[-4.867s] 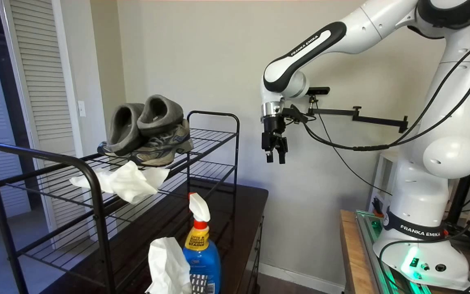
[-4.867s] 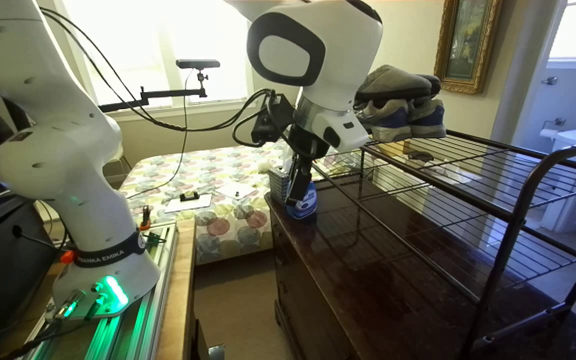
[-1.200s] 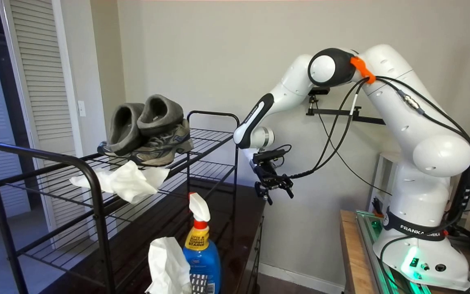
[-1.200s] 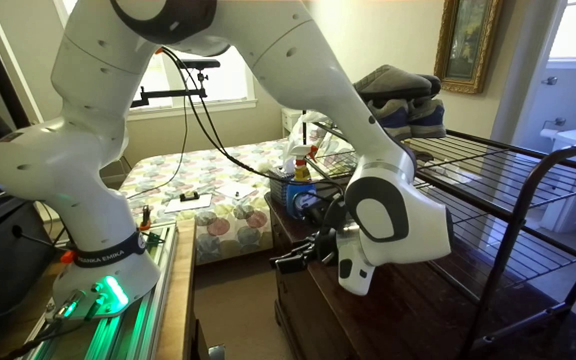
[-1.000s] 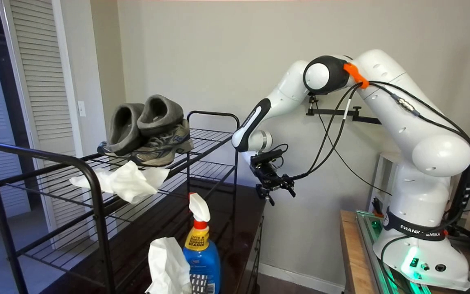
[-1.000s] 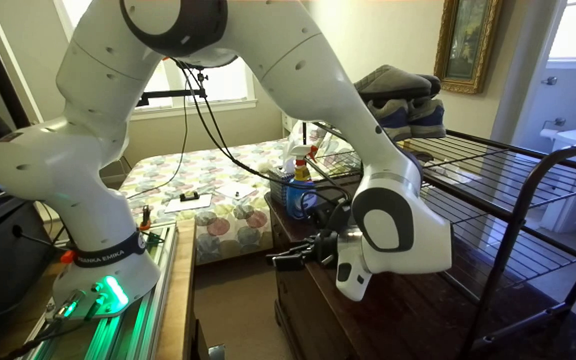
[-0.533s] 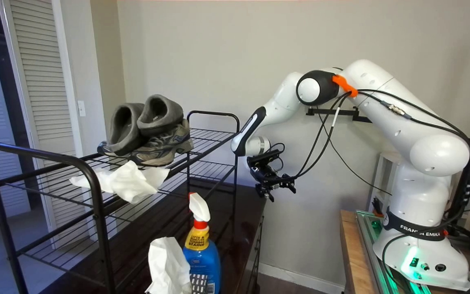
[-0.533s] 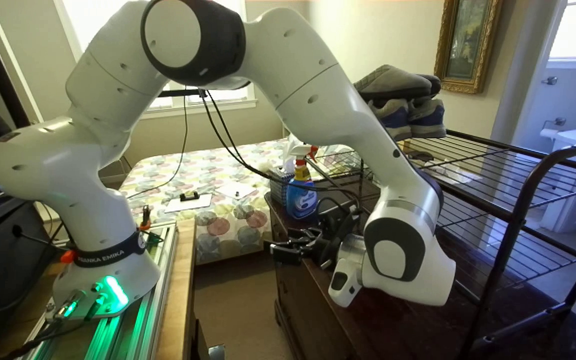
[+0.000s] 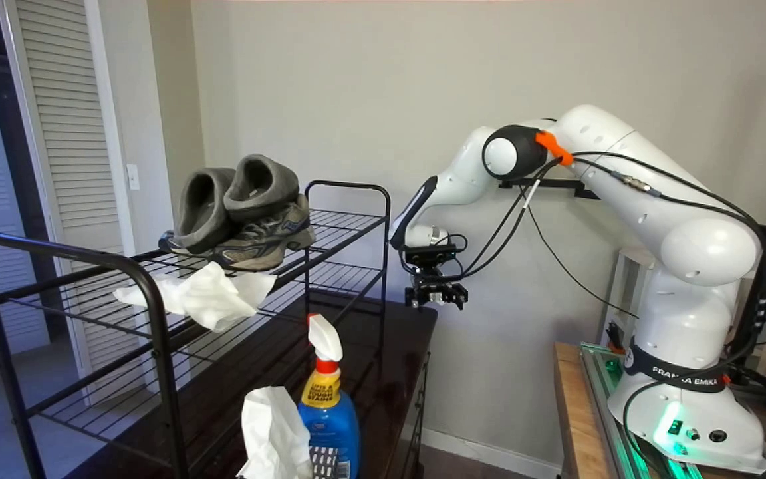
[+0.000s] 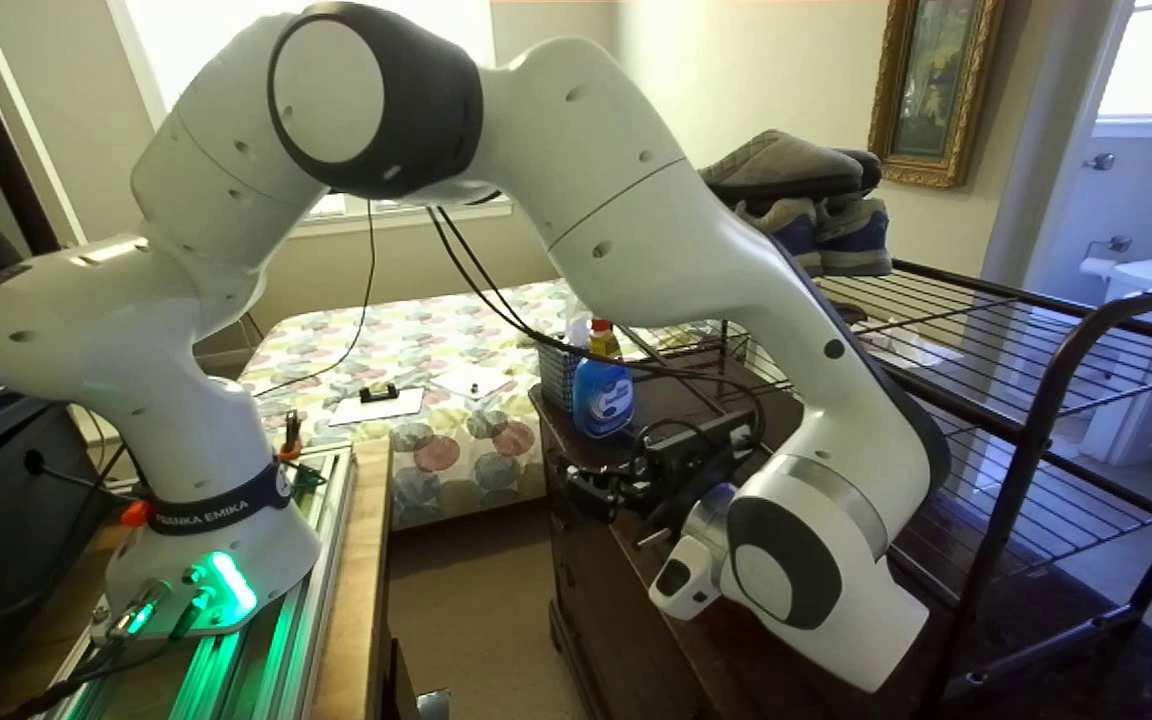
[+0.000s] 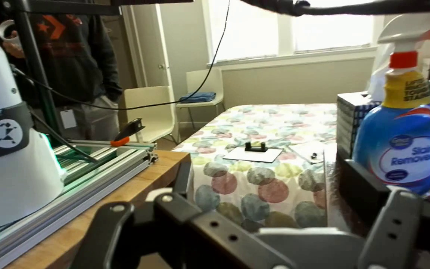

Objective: Put the blue bottle on the rack

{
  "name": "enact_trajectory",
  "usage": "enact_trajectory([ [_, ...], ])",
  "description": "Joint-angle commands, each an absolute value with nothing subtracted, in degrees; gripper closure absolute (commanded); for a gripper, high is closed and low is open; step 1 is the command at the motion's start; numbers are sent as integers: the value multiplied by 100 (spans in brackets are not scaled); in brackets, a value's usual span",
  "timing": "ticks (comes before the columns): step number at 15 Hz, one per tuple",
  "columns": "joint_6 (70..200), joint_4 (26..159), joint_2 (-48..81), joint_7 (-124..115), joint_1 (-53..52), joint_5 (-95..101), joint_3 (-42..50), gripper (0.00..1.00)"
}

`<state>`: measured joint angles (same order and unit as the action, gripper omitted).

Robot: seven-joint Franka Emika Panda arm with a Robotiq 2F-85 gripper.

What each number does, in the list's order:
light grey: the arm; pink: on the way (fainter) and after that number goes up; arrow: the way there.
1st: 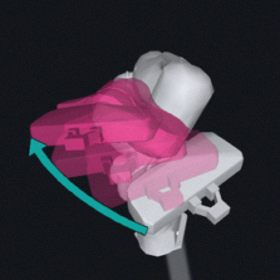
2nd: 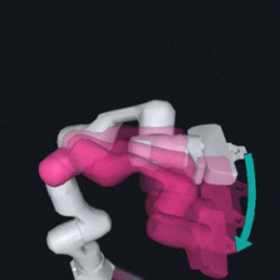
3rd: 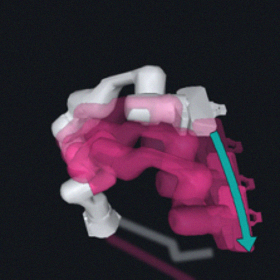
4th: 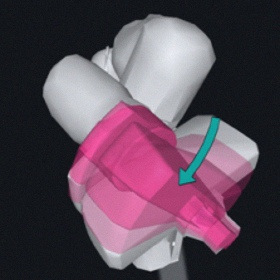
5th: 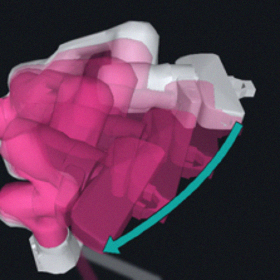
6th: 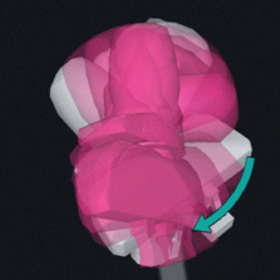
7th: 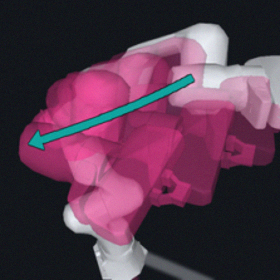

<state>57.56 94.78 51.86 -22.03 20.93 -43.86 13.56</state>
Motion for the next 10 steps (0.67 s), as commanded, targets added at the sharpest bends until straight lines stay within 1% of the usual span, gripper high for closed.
enact_trajectory([
  [1,5729,9458,5407,-1827,2179,-5054,1381,0],
  [5,5886,9504,5477,-1326,2107,-5229,1403,0],
  [10,5765,9447,5492,-1376,2069,-5115,1467,0],
])
